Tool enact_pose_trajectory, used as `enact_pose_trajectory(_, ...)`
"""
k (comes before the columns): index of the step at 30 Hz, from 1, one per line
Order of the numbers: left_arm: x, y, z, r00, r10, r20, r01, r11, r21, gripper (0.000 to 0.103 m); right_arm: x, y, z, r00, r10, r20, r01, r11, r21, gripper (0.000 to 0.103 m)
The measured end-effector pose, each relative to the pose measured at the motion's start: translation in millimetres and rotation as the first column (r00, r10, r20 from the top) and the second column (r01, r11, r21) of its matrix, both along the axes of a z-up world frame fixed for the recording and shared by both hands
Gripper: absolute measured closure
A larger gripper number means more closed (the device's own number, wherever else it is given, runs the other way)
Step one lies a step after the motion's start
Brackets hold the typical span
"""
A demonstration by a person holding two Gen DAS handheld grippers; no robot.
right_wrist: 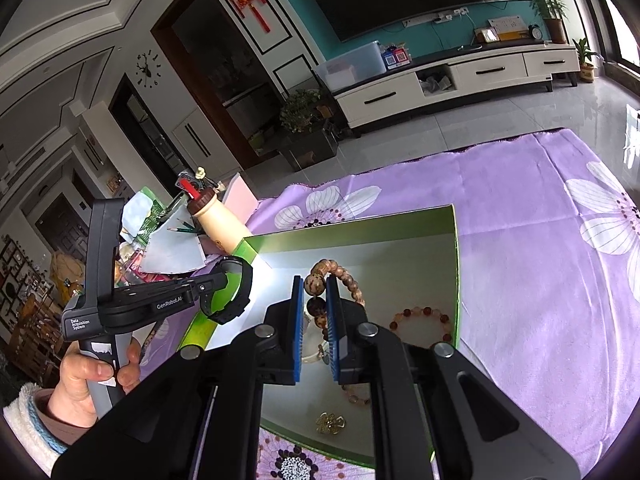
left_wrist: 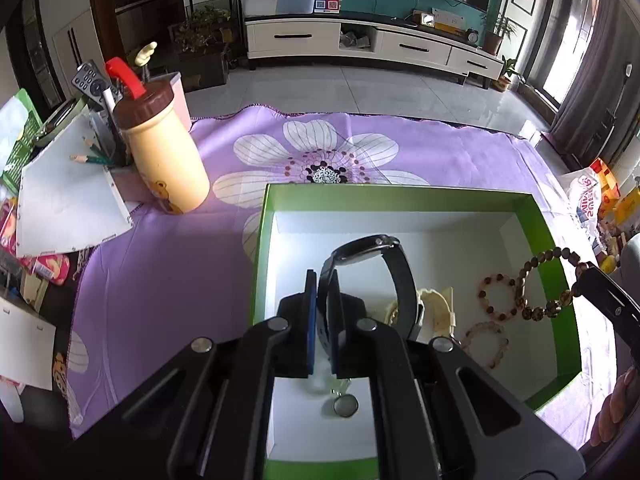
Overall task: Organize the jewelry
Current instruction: 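Open the left tool to drop the black watch while the right drops the bead bracelet into the box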
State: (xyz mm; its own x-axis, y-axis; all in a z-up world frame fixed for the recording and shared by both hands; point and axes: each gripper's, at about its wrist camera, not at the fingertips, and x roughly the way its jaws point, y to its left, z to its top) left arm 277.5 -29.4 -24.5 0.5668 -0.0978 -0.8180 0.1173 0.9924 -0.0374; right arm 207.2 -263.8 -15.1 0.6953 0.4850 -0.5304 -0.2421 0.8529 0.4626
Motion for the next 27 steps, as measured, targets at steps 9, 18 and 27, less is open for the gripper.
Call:
enact_pose_trajectory(9, 14, -3, -14, 0.999, 0.015, -0.042, -0.014, 1.0, 0.028, 0.099, 14, -1, -11, 0.999, -0.01, -0.049, 0.009, 1.0, -0.013, 0.093)
enact_pose_trajectory(18, 27, -4, -25, 0.997, 0.021, -0.071, -0.018, 0.999, 0.045, 0.098, 26, 6, -19, 0.996, -0.01, -0.085, 0.006, 0.999, -0.042, 0.093)
enact_pose_trajectory(27, 36, -9, -35, 0.995, 0.015, -0.101, -0.009, 0.998, 0.056, 0.098, 39, 18, -25, 0.991, -0.013, -0.133, 0.001, 0.996, -0.091, 0.093)
